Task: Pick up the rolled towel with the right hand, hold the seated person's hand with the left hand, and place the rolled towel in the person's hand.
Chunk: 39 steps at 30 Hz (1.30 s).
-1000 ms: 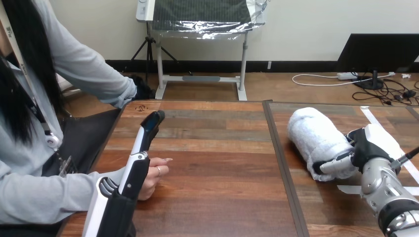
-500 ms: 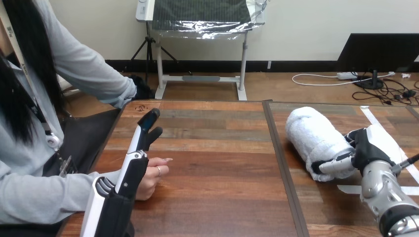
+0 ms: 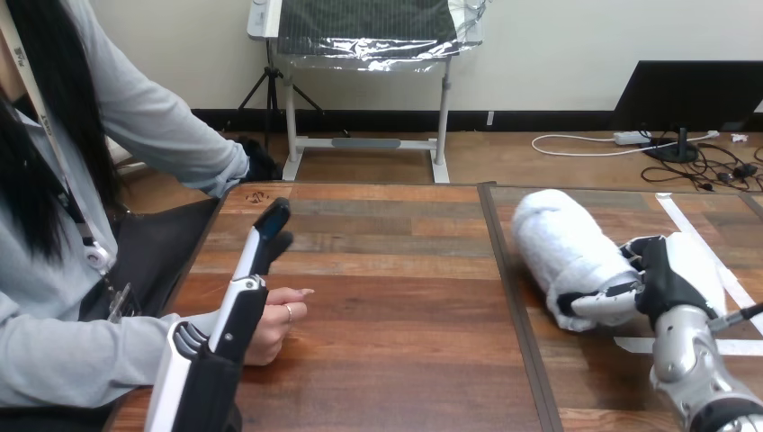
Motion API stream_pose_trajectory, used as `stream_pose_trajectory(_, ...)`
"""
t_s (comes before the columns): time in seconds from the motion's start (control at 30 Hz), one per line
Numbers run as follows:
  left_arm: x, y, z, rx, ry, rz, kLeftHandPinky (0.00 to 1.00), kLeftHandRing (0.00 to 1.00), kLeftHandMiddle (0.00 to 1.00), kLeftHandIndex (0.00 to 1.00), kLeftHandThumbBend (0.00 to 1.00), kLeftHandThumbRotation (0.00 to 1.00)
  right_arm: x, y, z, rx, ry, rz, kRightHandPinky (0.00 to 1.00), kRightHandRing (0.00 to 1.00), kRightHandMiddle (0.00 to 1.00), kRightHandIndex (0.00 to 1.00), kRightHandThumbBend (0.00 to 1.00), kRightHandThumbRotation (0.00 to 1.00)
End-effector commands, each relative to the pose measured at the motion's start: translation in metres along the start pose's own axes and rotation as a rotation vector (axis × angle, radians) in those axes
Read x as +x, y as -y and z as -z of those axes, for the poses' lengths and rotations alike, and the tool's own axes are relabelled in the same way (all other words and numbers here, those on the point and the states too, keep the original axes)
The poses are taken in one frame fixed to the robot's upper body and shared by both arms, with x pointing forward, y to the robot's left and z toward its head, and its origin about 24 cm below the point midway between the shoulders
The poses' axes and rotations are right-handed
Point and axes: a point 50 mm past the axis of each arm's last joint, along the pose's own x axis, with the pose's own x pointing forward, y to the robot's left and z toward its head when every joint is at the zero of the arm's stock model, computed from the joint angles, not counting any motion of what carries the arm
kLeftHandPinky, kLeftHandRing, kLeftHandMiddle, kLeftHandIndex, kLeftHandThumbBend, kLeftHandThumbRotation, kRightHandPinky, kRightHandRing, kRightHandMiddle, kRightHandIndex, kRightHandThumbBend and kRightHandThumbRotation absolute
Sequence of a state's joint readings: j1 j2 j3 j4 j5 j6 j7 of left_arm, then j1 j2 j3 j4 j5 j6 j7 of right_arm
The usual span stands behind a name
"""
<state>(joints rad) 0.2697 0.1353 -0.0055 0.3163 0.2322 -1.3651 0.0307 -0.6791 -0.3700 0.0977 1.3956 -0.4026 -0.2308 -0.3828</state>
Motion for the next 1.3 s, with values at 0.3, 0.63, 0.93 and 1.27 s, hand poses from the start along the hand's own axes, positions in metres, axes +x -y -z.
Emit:
stream_pose_trajectory(0.3, 0.013, -0.002, 0.005, 0.033, 0.063, 0.008, 0.91, 0.98, 1.00, 0.98, 1.00, 0.67, 0.002, 0.009, -0.041, 0.168, 0.245, 0.136, 0.45, 0.48, 0.49, 0.48, 0.86, 0.00)
stream_pose_trajectory(0.63, 0.013, -0.003, 0.007, 0.056, 0.037, 0.007, 0.85, 0.97, 1.00, 0.98, 1.00, 0.69, -0.003, 0.008, -0.047, 0.230, 0.308, 0.180, 0.41, 0.45, 0.48, 0.48, 0.85, 0.00)
stream_pose_trajectory(0.93, 0.011, -0.006, 0.010, 0.084, 0.016, 0.009, 0.79, 0.94, 1.00, 0.97, 1.00, 0.71, -0.009, 0.006, -0.053, 0.301, 0.384, 0.211, 0.37, 0.41, 0.46, 0.47, 0.85, 0.00)
stream_pose_trajectory(1.27, 0.011, -0.012, 0.014, 0.117, -0.002, 0.026, 0.75, 0.93, 1.00, 0.96, 1.00, 0.70, -0.016, 0.002, -0.057, 0.375, 0.449, 0.245, 0.36, 0.40, 0.46, 0.47, 0.84, 0.00)
